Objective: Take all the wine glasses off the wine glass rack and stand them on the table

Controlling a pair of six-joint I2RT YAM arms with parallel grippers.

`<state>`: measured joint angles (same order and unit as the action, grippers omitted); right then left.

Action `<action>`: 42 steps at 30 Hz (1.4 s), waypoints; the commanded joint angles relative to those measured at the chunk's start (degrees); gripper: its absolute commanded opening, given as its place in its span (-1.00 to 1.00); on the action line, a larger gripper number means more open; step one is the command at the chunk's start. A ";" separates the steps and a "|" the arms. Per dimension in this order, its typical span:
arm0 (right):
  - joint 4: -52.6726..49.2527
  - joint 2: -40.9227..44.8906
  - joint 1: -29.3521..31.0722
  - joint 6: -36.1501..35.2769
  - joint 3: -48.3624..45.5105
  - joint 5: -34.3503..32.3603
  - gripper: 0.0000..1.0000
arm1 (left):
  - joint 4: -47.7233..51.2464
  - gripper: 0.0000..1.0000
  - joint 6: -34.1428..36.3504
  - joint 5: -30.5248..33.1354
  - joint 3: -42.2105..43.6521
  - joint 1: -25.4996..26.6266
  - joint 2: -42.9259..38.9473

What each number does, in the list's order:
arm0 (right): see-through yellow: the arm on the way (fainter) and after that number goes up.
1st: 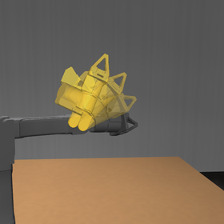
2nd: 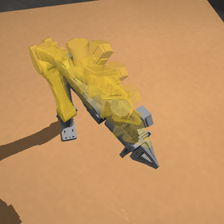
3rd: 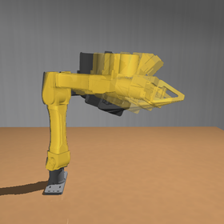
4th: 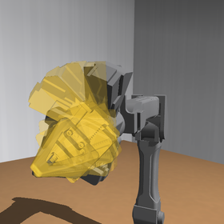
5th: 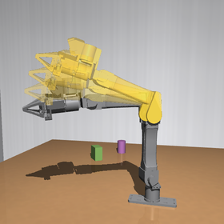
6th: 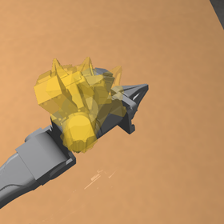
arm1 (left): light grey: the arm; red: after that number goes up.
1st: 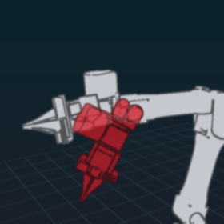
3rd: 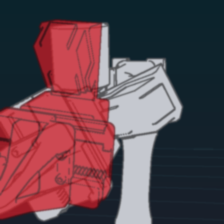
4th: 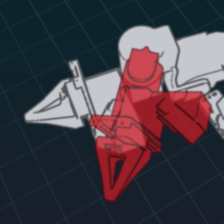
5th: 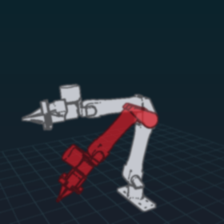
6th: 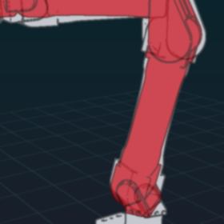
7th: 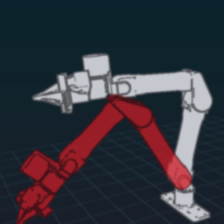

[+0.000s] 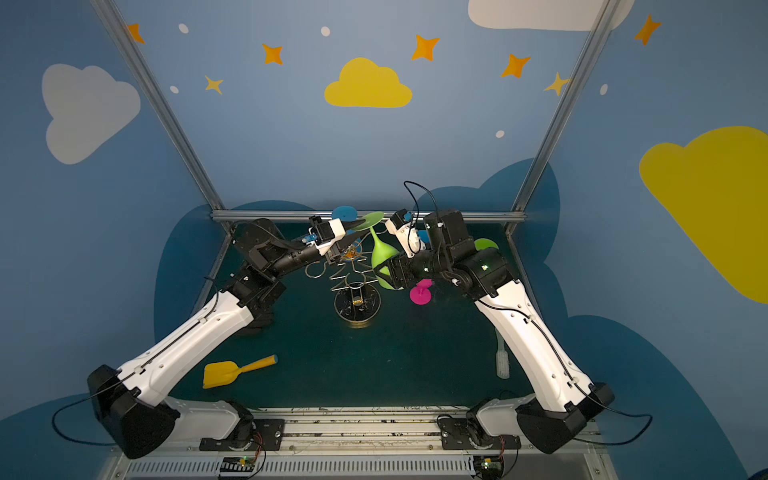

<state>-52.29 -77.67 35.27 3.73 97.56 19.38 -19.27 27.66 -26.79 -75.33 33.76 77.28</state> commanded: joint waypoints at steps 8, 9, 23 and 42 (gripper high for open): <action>2.30 3.06 0.69 1.22 1.68 -0.45 0.30 | -2.21 -0.94 -2.08 6.62 1.59 0.18 -2.14; 3.45 3.77 0.55 1.53 1.59 -0.14 0.41 | -2.21 -0.94 -2.63 8.04 2.25 0.25 -2.57; 25.37 16.93 -1.57 4.48 -7.28 0.55 0.70 | -8.32 -0.94 -25.93 18.64 12.28 0.12 -6.85; 25.41 28.05 -4.41 4.75 -22.17 -7.99 0.16 | -10.82 -0.94 -38.52 17.43 14.56 0.13 -7.45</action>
<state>-28.18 -50.09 31.16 7.73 76.27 11.81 -27.57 -8.54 -8.60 -61.19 33.91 71.11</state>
